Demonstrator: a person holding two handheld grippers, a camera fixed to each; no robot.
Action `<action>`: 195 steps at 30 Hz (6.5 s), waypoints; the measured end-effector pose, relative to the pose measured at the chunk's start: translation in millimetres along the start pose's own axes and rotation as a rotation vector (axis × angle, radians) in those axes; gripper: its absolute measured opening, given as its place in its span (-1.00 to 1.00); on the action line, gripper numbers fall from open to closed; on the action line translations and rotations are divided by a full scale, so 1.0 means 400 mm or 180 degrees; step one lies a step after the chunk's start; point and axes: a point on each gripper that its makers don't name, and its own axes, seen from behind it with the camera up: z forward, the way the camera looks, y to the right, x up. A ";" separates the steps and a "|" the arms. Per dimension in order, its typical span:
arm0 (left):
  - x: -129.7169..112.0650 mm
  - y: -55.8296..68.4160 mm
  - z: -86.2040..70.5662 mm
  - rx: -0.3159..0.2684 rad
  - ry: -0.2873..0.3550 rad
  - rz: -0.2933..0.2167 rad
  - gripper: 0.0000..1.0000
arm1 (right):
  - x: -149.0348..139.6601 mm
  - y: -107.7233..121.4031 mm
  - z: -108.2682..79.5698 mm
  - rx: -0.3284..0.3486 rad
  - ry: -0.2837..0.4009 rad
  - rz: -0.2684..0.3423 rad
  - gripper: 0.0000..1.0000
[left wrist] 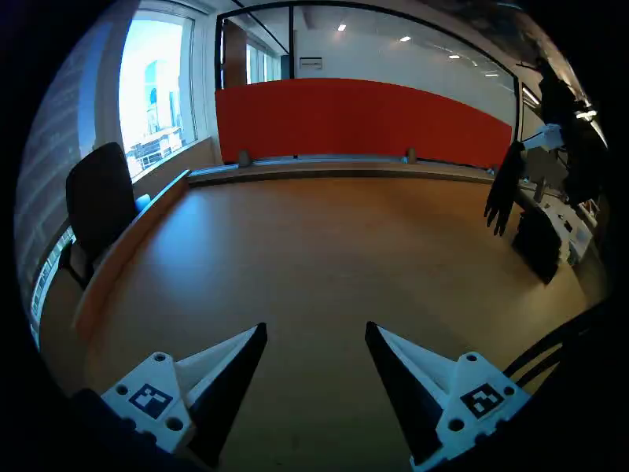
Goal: Fold towel
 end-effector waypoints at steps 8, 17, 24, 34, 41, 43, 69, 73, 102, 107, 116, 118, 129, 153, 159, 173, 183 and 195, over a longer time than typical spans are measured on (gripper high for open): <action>0.000 0.001 -0.006 0.0019 -0.0012 0.0053 0.85 | -0.025 0.088 -0.033 -0.0136 -0.0087 0.0007 -0.91; -0.001 0.007 -0.008 0.0028 -0.0031 0.0062 0.86 | -0.049 0.203 -0.075 -0.0329 -0.0159 0.0076 -0.91; 0.004 0.027 -0.003 0.0013 -0.0038 0.0082 0.85 | -0.069 0.287 -0.103 -0.0482 -0.0200 0.0150 -0.91; 0.010 0.043 0.003 0.0009 -0.0047 0.0092 0.86 | -0.097 0.386 -0.129 -0.0668 -0.0253 0.0264 -0.92; 0.008 0.054 0.003 0.0007 -0.0062 0.0107 0.85 | -0.109 0.440 -0.148 -0.0764 -0.0272 0.0332 -0.91; 0.009 0.058 0.003 0.0004 -0.0065 0.0107 0.85 | -0.112 0.454 -0.152 -0.0783 -0.0278 0.0355 -0.91; 0.019 0.096 0.013 -0.0073 -0.0072 0.0139 0.86 | -0.237 0.498 -0.238 -0.0935 -0.0428 0.0593 -0.91; 0.021 0.099 0.013 -0.0086 -0.0065 0.0147 0.86 | -0.269 0.503 -0.264 -0.0980 -0.0461 0.0664 -0.91; 0.013 0.092 0.006 -0.0145 -0.0066 0.0180 0.86 | -0.581 0.433 -0.370 -0.1203 -0.0891 0.1120 -0.91; 0.012 0.092 0.004 -0.0142 -0.0067 0.0203 0.86 | -0.664 0.435 -0.368 -0.1262 -0.1058 0.1245 -0.91; 0.013 0.079 -0.001 -0.0100 -0.0071 0.0204 0.85 | -0.755 0.442 -0.356 -0.1348 -0.1147 0.1507 -0.91; 0.013 0.077 -0.002 -0.0094 -0.0073 0.0207 0.86 | -0.768 0.444 -0.355 -0.1365 -0.1163 0.1547 -0.91; 0.011 0.077 -0.004 -0.0072 -0.0082 0.0212 0.86 | -0.823 0.461 -0.343 -0.1443 -0.1326 0.1619 -0.91; 0.012 0.076 -0.006 -0.0060 -0.0081 0.0198 0.86 | -0.841 0.454 -0.329 -0.1511 -0.1280 0.1677 -0.86; 0.014 0.077 -0.007 -0.0069 -0.0072 0.0205 0.85 | -0.827 0.447 -0.343 -0.1569 -0.1171 0.1662 -0.80; 0.026 0.071 -0.005 -0.0088 -0.0035 0.0207 0.86 | -0.826 0.436 -0.375 -0.1727 -0.1095 0.1644 -0.58; 0.031 0.070 -0.009 -0.0096 -0.0012 0.0186 0.85 | -0.815 0.422 -0.390 -0.1797 -0.0982 0.1658 0.57; 0.042 0.065 -0.013 -0.0110 0.0038 0.0180 0.85 | -0.738 0.397 -0.384 -0.1885 -0.0615 0.1548 1.00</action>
